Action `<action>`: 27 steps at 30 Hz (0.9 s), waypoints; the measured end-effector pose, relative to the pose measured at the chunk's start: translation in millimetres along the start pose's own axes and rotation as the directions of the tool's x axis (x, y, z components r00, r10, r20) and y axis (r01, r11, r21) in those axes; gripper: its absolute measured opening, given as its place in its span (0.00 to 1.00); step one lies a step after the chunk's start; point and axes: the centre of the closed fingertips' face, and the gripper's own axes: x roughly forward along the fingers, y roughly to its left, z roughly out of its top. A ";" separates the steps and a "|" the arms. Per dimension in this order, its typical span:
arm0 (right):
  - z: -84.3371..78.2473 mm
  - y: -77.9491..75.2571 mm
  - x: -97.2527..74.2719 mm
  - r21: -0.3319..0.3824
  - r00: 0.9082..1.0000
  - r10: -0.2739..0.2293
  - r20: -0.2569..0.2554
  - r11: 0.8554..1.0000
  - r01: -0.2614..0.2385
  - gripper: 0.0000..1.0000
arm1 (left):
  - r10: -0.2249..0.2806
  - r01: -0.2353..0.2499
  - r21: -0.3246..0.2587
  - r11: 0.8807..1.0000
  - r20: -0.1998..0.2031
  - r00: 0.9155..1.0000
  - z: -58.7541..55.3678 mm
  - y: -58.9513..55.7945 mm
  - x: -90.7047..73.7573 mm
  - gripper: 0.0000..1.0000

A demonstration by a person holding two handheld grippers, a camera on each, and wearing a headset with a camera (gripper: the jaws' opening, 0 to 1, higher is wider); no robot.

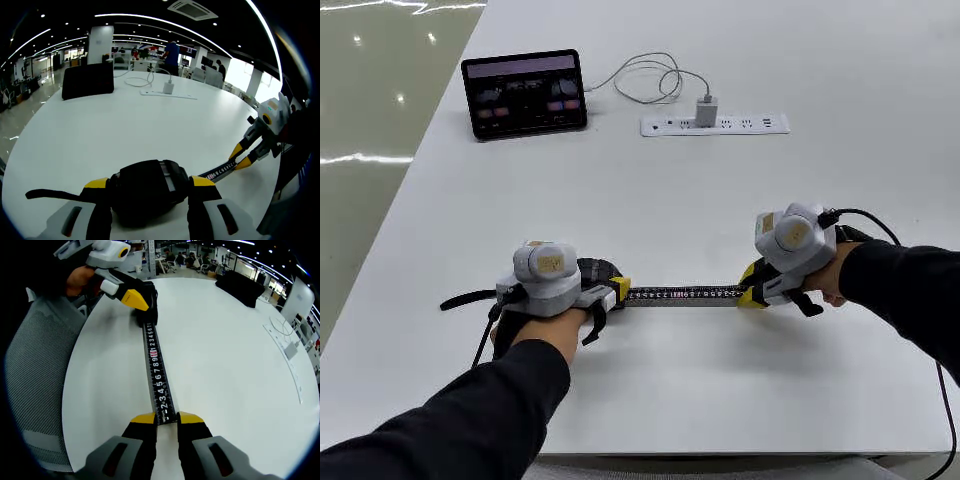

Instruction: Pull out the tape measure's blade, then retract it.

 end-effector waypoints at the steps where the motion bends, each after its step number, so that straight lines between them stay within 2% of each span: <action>1: 0.4 0.0 0.3 0.000 1.000 -0.001 0.001 1.000 0.001 0.11 | -0.001 0.001 0.000 1.000 0.000 1.000 0.0 0.1 0.1 0.57; 27: 17.0 4.2 13.7 0.008 1.000 0.003 0.023 1.000 -0.003 0.11 | -0.014 0.014 -0.004 1.000 -0.004 1.000 -0.2 -1.3 -0.6 0.56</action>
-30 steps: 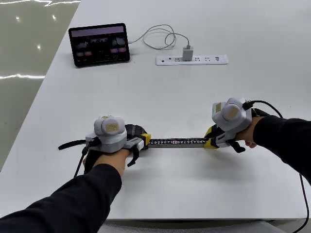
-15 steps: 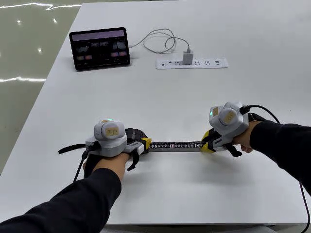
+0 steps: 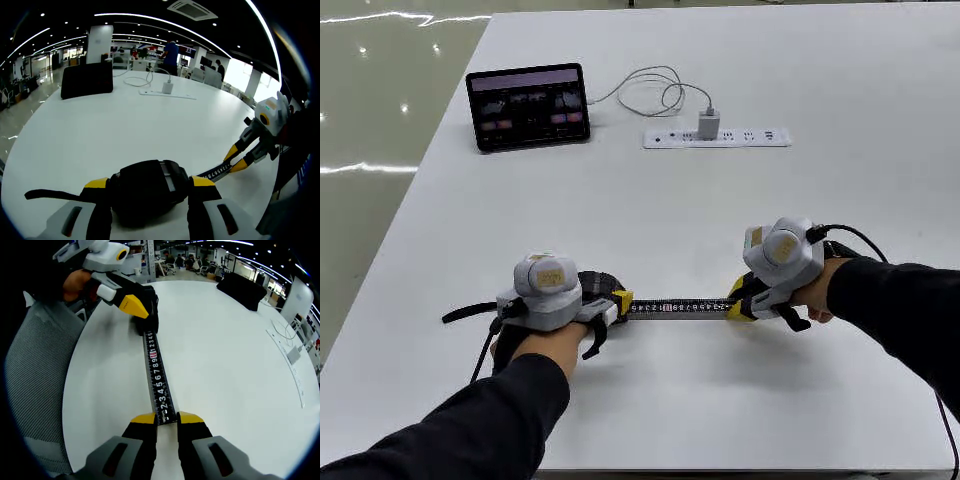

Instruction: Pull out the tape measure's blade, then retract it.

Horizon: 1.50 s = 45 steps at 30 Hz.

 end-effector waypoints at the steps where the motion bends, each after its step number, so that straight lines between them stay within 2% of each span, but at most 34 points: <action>1: 0.8 0.1 0.5 0.001 1.000 0.000 0.000 1.000 0.000 0.11 | 0.000 0.000 0.000 1.000 0.000 1.000 0.2 0.1 -0.2 0.56; 45: 26.7 6.3 19.0 0.011 0.999 0.014 0.031 1.000 -0.014 0.10 | -0.011 0.011 -0.006 1.000 -0.001 1.000 0.5 1.6 1.1 0.56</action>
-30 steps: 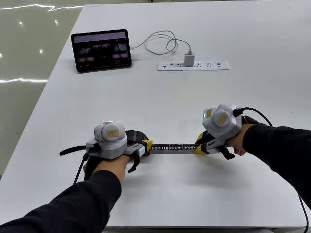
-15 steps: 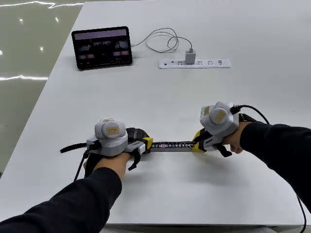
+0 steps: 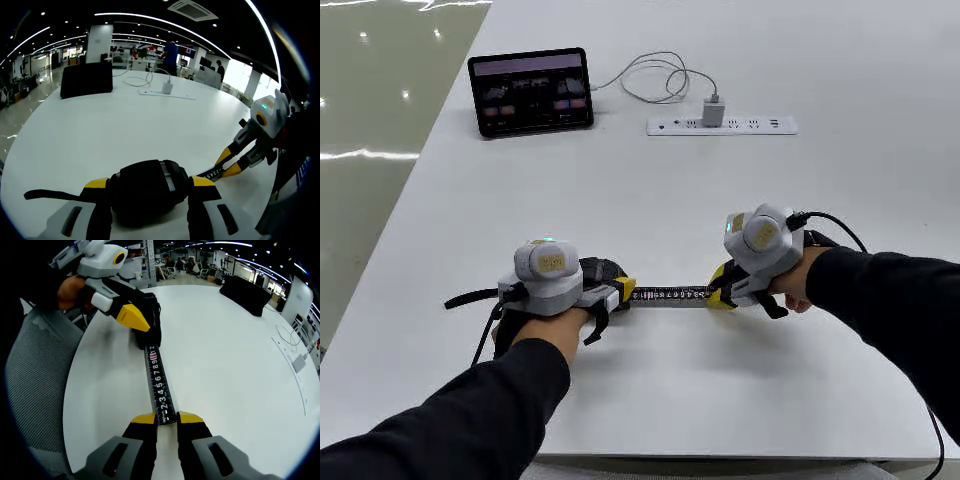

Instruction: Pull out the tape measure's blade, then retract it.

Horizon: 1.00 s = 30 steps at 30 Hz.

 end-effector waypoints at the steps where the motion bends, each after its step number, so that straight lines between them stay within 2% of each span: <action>1: 1.3 0.2 0.2 -0.003 1.000 0.001 0.001 1.000 -0.001 0.10 | 0.000 0.000 0.000 1.000 0.000 1.000 0.0 0.3 0.2 0.56; 17: 10.8 -0.8 6.4 0.003 1.000 0.004 0.007 1.000 -0.004 0.10 | -0.003 0.003 -0.004 1.000 0.000 1.000 0.9 0.9 1.0 0.56; 30: 19.8 1.8 9.5 0.010 0.999 0.008 0.033 1.000 -0.009 0.10 | -0.006 0.006 -0.007 1.000 -0.001 1.000 1.1 1.1 1.5 0.56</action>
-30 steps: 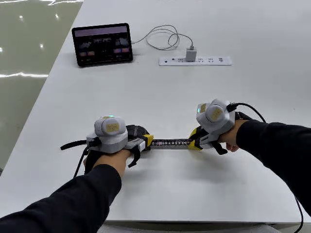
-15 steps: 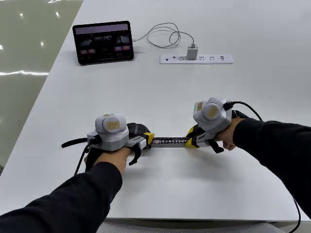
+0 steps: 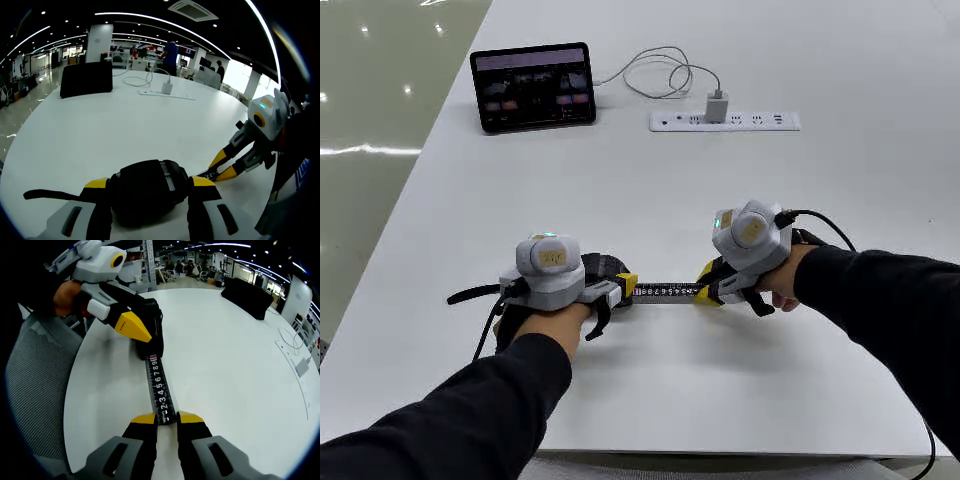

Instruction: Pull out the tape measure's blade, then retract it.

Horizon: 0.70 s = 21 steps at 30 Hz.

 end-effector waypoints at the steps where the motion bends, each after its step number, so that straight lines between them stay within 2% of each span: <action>1: 1.0 0.0 0.5 0.001 1.000 0.000 0.001 1.000 0.000 0.10 | 0.000 0.000 -0.001 1.000 0.000 1.000 0.1 0.1 0.0 0.56; 21: 16.0 4.6 9.0 0.008 0.999 0.003 0.032 1.000 -0.003 0.10 | -0.006 0.006 -0.011 1.000 -0.001 1.000 0.5 -0.4 -1.4 0.56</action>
